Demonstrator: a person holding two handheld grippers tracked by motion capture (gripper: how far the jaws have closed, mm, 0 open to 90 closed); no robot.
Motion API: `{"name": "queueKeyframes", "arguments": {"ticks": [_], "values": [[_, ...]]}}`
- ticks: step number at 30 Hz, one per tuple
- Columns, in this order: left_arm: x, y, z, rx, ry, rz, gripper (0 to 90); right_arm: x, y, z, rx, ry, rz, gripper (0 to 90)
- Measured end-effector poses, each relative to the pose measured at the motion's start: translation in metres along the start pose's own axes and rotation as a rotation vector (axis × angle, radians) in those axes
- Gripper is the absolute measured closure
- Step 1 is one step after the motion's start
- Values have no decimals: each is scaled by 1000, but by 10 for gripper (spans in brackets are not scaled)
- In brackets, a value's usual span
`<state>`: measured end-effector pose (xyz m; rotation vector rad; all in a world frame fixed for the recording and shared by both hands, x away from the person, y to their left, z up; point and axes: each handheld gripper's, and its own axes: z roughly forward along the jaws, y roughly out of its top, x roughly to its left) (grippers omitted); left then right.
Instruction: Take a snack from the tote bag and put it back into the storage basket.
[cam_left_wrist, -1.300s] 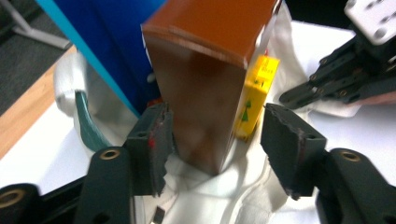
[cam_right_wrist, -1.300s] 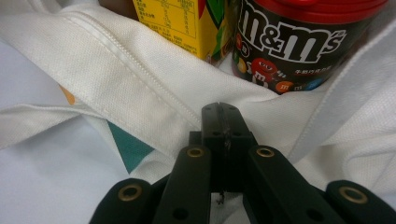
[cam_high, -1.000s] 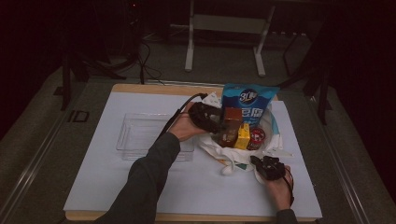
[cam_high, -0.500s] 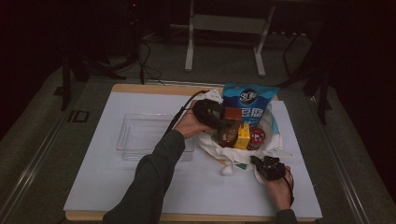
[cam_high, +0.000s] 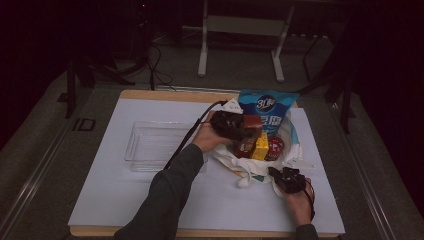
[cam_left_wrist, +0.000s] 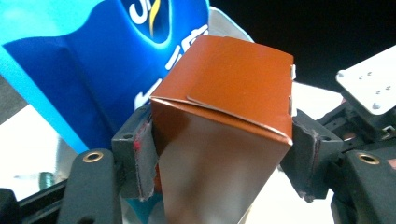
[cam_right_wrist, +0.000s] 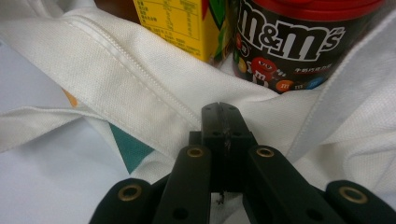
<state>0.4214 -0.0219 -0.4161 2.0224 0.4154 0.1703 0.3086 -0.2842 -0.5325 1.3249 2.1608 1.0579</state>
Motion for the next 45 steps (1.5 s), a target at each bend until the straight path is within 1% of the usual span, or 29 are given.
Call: {"name": "queueKeyframes", "arguments": {"ticks": [1, 2, 4, 6, 9, 11, 15, 20, 24, 27, 30, 32, 34, 38, 40, 45], "values": [[0, -1, -1, -11, -26, -4, 354, 0, 0, 0, 1, 0, 0, 900], [0, -1, -1, -13, -41, -1, 353, 0, 0, 0, 0, 0, 1, 900], [1, -1, -1, -18, -51, -2, 346, 0, 0, 0, -1, 0, 1, 900], [2, -2, 1, -32, -54, -5, 339, 0, 0, 0, -1, 0, 2, 900], [3, -3, 5, -54, -59, 2, 331, 0, -1, 0, -3, 3, 2, 900], [3, -2, 7, -55, -56, 10, 323, -1, -1, 0, -5, 7, 4, 900], [3, 0, 11, -53, -57, 13, 316, -1, -1, 0, -7, 10, 4, 900], [-1, 0, 16, -68, -37, 28, 321, -1, -1, 0, -8, 11, 7, 900], [-3, -1, 14, -90, -31, 31, 370, -1, -1, 0, -8, 11, 6, 900], [-7, -2, 15, -108, -22, 39, 381, -1, -1, 0, -9, 12, 6, 900], [-7, -3, 18, -146, -27, 8, 375, -1, -1, 0, -10, 11, 5, 900], [-8, -5, 19, -168, -33, -3, 367, -1, -2, 0, -11, 10, 5, 900], [-9, -5, 19, -171, -24, -1, 367, -1, -2, 0, -12, 10, 5, 900], [-11, -3, 16, -156, -8, 29, 398, -1, -2, 0, -13, 10, 3, 900], [-11, -3, 14, -148, 0, 37, 410, -1, -2, 0, -13, 10, 3, 900], [-9, -3, 8, -133, 18, 29, 419, -1, -3, 0, -21, 8, -1, 900]]}}
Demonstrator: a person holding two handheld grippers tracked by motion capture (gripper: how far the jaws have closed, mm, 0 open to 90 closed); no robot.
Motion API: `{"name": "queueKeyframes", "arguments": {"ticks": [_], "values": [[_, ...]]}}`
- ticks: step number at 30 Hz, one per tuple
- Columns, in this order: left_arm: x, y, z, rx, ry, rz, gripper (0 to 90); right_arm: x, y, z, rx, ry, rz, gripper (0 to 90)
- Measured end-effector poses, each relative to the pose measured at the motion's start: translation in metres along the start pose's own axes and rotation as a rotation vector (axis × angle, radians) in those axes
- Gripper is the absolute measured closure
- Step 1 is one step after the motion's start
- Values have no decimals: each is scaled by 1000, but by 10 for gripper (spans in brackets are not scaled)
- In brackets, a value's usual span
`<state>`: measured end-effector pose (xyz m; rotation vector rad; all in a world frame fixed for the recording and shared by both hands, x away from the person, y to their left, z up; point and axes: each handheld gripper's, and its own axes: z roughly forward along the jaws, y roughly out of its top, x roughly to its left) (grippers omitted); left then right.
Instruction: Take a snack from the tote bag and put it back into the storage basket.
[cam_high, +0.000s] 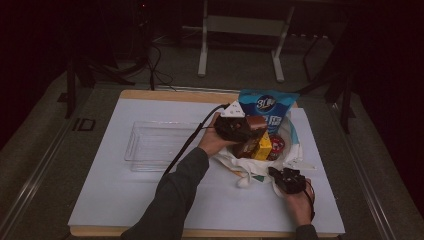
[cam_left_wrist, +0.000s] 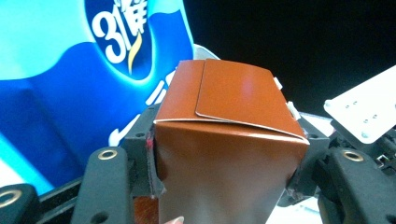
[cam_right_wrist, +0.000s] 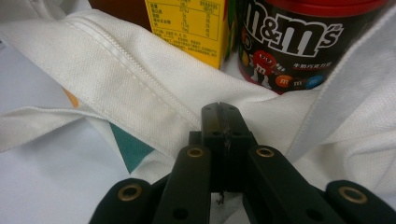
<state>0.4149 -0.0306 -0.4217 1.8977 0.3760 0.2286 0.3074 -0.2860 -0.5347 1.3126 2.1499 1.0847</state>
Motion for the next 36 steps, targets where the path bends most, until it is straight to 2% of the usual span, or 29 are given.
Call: {"name": "queueKeyframes", "arguments": {"ticks": [5, 11, 15, 21, 25, 29, 36], "values": [[-1, 3, -6, 3, 26, 1, 424, 1, 0, 0, -3, -2, 2, 900], [2, 8, -17, -29, 42, -20, 426, 0, -2, 0, -13, -3, 12, 900], [3, 12, -26, -43, 61, -11, 427, 1, -2, 0, -16, -9, 4, 900], [4, 18, -41, -78, 60, -13, 427, 3, -3, 0, -17, -23, -3, 900], [2, 23, -50, -91, 69, 0, 427, 5, -3, 0, -21, -36, -7, 900], [0, 27, -59, -107, 69, 1, 427, 3, -3, 0, -23, -23, 9, 900], [-1, 32, -73, -120, 61, 10, 427, 4, -3, 0, -26, -26, 7, 900]]}}
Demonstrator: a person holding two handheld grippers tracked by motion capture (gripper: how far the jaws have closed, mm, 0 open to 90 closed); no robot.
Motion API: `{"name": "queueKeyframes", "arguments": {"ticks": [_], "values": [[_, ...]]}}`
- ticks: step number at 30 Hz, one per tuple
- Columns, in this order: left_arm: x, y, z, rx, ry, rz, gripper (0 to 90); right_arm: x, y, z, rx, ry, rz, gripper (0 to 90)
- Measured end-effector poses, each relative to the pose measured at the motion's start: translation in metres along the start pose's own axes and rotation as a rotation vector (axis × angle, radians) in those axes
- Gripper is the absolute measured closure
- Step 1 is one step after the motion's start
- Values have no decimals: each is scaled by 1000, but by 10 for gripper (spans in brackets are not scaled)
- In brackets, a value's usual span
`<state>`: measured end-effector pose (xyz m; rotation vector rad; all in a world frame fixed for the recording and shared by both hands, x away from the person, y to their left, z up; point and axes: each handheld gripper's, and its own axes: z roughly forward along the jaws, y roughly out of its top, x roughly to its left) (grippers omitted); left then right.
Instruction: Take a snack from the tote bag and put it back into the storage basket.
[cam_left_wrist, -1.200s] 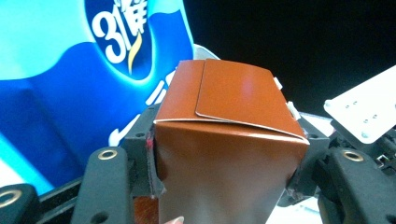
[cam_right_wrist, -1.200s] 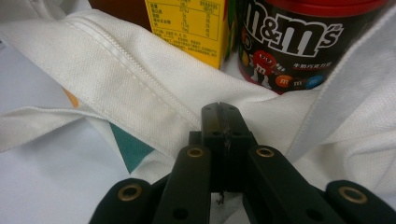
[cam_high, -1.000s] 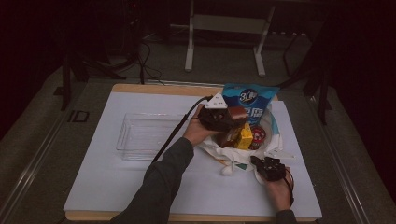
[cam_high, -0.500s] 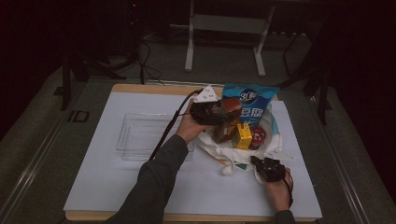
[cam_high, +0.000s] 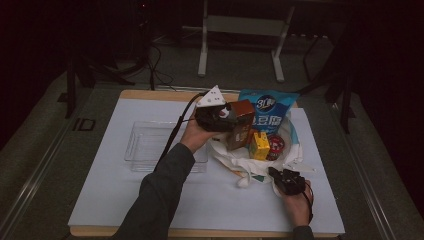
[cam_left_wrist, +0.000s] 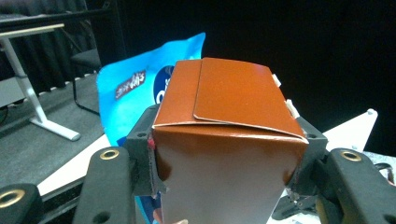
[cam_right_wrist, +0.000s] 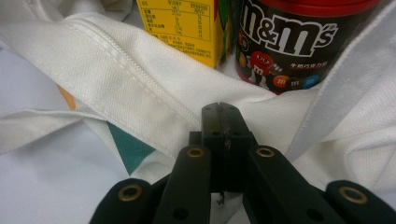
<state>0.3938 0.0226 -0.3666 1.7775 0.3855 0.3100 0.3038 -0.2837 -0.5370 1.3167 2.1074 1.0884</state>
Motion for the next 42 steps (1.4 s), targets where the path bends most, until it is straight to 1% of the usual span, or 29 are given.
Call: {"name": "queueKeyframes", "arguments": {"ticks": [2, 4, 6, 7, 9, 11, 13, 19, 21, 25, 29, 42], "values": [[-1, 3, -6, -12, -3, 1, 427, 0, 0, 0, 0, 0, 0, 900], [-1, 4, -8, -16, -4, 3, 427, 0, 0, 0, 1, -1, 0, 900], [-3, 8, -15, -20, 5, 18, 427, 0, 0, 0, 1, -2, -1, 900], [-3, 8, -15, -20, 5, 18, 427, 0, 0, 0, 1, -2, -1, 900], [-4, 12, -22, -27, 10, 16, 427, 1, 0, 0, 1, -11, -9, 900], [-3, 13, -25, -30, 4, 15, 427, 3, 0, 0, 3, -19, -17, 900], [-4, 14, -28, -33, -1, 15, 427, 2, 0, 0, 2, -16, -15, 900], [-4, 16, -35, -27, -5, 28, 427, 1, 0, 0, 1, -11, -10, 900], [-4, 17, -38, -31, -8, 24, 427, 2, 1, 1, 2, -15, -12, 900], [-3, 18, -43, -26, -15, 30, 427, 2, 1, 1, 2, -16, -11, 900], [-2, 18, -48, -20, -8, 38, 427, 2, 1, 1, 1, -14, -9, 900], [9, 16, -70, -14, 1, 24, 427, 1, 0, 1, -2, -10, -9, 900]]}}
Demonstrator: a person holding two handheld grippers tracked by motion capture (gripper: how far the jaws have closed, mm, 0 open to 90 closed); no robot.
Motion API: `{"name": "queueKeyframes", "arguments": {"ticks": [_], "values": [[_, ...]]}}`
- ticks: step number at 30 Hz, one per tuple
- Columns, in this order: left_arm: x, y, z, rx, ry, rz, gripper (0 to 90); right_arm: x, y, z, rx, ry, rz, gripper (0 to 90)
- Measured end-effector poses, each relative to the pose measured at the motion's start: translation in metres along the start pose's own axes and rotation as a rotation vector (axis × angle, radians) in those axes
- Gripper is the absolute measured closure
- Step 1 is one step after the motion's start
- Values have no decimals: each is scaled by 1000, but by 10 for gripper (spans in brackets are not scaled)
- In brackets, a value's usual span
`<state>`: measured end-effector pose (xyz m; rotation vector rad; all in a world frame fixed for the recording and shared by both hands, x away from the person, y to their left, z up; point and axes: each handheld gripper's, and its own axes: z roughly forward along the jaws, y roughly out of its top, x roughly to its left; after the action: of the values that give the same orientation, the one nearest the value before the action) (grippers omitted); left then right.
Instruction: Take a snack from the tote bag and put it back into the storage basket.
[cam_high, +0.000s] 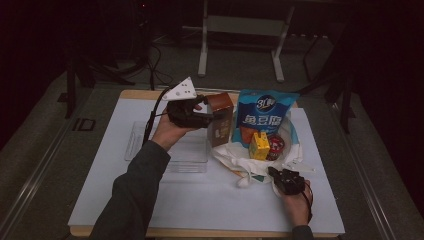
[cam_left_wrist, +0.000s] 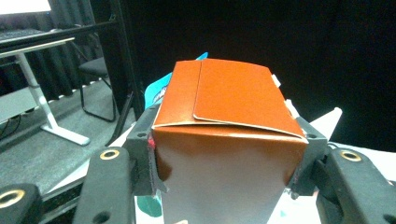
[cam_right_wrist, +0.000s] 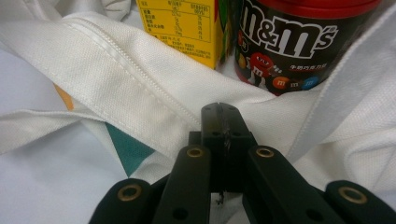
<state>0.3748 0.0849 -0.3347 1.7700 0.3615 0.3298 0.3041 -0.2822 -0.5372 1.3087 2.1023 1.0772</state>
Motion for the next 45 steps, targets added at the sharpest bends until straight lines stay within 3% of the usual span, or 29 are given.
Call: {"name": "queueKeyframes", "arguments": {"ticks": [13, 32, 45], "values": [[5, -1, -15, 28, 3, 24, 427, 0, 0, 0, 0, 2, 4, 900], [18, -9, -44, 61, 33, 18, 426, 0, 0, 0, 0, 2, 4, 900], [27, -19, -54, 71, 8, 3, 426, 0, 0, 0, 0, 3, 5, 900]]}}
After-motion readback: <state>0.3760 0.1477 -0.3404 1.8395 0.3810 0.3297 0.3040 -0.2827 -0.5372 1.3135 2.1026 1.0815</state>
